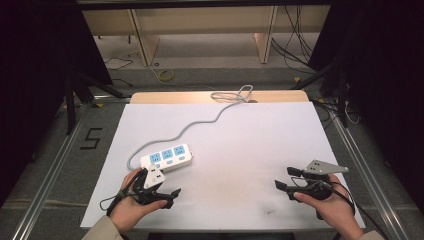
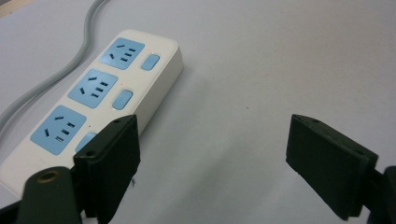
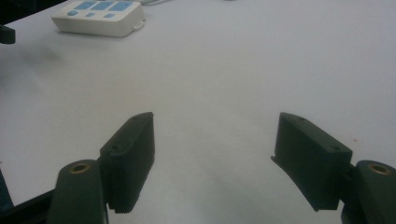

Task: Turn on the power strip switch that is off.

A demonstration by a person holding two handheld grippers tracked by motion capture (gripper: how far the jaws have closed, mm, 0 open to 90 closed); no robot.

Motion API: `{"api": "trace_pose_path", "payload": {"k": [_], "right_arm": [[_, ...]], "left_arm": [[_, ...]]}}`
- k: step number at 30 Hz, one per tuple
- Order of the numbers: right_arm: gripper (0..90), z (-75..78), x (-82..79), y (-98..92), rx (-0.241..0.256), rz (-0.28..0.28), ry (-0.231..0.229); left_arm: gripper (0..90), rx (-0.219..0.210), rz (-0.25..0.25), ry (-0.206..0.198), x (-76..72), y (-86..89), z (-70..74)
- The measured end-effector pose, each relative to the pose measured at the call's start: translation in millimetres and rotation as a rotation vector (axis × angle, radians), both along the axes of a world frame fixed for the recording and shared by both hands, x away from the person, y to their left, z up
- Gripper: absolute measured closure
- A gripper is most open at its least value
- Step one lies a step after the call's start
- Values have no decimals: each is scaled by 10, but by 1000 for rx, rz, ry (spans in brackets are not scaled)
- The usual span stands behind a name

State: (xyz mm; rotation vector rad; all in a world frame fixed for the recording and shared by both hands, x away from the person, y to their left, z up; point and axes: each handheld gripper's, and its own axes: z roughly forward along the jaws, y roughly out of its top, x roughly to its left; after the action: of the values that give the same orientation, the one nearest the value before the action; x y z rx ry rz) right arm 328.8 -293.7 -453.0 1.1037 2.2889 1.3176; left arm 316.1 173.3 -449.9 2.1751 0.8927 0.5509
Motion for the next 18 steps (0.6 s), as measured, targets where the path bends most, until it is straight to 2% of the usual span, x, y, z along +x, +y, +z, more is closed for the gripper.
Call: {"api": "trace_pose_path", "payload": {"k": [4, 9, 11, 14, 15, 16, 18], "right_arm": [[293, 4, -9, 2, -1, -2, -2], [293, 8, -13, 7, -1, -1, -3], [293, 7, -9, 10, -1, -1, -2], [293, 5, -8, 8, 1, -1, -3], [293, 5, -8, 8, 1, -1, -3], [293, 7, -8, 8, 1, 0, -4], [293, 6, -8, 10, 0, 2, -5]], "left_arm": [[216, 17, 2, -15, -7, 5, 6], [362, 12, 21, -18, -16, 42, 28], [482, 23, 32, -29, -19, 64, 64], [718, 18, 48, -36, -20, 82, 97], [718, 21, 49, -35, -21, 100, 116], [860, 18, 53, -36, -22, 110, 125], [895, 19, 59, -32, -24, 130, 148]]}}
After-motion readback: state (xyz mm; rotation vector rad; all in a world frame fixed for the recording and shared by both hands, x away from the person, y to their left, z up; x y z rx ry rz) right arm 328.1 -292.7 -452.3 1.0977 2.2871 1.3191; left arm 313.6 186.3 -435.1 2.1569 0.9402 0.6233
